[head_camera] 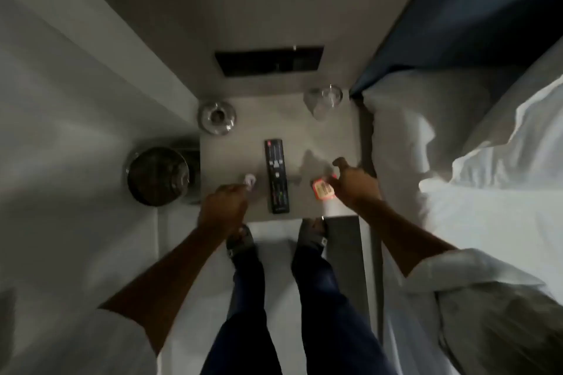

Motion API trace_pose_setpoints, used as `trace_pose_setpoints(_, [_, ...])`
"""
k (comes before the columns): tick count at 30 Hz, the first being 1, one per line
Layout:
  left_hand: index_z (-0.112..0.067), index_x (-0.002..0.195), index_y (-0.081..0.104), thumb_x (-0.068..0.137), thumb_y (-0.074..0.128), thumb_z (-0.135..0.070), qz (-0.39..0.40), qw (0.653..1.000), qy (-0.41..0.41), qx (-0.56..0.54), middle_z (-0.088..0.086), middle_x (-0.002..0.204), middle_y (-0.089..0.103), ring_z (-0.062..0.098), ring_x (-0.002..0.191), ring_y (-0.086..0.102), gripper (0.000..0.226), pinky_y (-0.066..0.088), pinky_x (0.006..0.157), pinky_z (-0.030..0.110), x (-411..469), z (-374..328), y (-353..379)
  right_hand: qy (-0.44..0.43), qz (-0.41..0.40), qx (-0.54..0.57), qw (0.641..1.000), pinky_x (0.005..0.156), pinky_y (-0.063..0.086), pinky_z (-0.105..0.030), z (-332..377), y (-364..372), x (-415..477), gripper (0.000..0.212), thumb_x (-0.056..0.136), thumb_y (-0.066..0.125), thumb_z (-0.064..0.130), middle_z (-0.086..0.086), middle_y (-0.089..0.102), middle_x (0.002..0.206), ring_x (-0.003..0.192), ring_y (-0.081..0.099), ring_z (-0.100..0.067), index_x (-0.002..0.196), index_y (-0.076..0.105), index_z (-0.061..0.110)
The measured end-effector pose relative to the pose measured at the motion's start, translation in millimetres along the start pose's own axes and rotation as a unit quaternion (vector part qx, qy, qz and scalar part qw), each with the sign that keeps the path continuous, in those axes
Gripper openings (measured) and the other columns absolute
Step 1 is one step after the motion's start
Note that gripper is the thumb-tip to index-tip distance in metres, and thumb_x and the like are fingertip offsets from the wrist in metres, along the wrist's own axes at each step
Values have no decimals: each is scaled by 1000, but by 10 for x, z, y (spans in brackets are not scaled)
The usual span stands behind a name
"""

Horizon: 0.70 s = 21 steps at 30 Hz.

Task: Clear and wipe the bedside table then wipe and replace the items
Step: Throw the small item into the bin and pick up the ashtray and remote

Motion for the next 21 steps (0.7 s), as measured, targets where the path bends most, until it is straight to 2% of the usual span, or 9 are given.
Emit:
trace_pose_setpoints(2, [-5,124,58,98,48,-16,10,1000,-15,-8,16,119,65,32,106,61,30,52,88,41,148,183,252,-21,36,-53,998,78,53,-43,-68,200,215,42,91,55,38,-15,67,108,100,63,-36,126,45,17])
trace_pose_setpoints(5, [-10,130,55,98,51,-20,27,998,-50,-39,12,126,63,29,112,59,34,49,92,42,261,421,553,-49,82,-120,988,88,49,-48,-165,510,410,60,86,64,22,-17,55,126,118,49,-34,139,37,15])
trace_pose_setpoints(10, [-10,136,49,96,54,-18,-1,998,-29,-62,12,137,57,27,120,55,42,47,95,40,627,479,805,-116,56,-211,969,101,43,-48,-186,879,568,89,76,73,11,-18,36,148,130,39,-35,150,26,20])
trace_pose_setpoints(12, [-8,143,42,97,50,-15,-13,999,16,-48,14,146,49,28,126,51,47,48,100,39,758,390,832,-128,46,-264,955,105,39,-49,-232,977,566,94,75,74,13,-20,32,151,134,36,-36,152,21,18])
trace_pose_setpoints(14, [-5,144,41,98,49,-13,-39,997,43,-48,18,149,45,32,130,49,47,47,102,44,886,342,804,-123,42,-294,947,108,36,-49,-295,1021,577,93,77,74,19,-20,32,152,136,34,-37,153,19,16])
trace_pose_setpoints(17, [-2,137,50,97,52,-9,-72,995,44,-53,23,144,49,37,126,53,41,50,97,51,1054,333,745,-123,35,-325,937,108,35,-49,-354,1020,611,82,81,72,26,-18,34,149,135,35,-35,149,27,16])
trace_pose_setpoints(19, [-1,130,57,97,50,-6,-66,996,53,-41,23,139,55,38,123,56,33,51,96,50,1110,338,758,-128,32,-353,926,105,36,-49,-346,1003,610,75,81,71,28,-18,38,146,133,38,-35,144,33,14])
trace_pose_setpoints(21, [-4,130,56,100,44,-7,-40,997,55,-28,19,139,55,34,125,54,33,48,100,44,1130,365,820,-126,29,-362,923,102,38,-49,-341,989,618,72,78,73,29,-18,43,142,130,41,-35,140,40,12])
Point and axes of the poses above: each hand's wrist, its own x-axis towards the middle knuckle, its own y-axis out of the palm, z = x × y, the point moved 4 cm from there along x, towards the middle knuckle
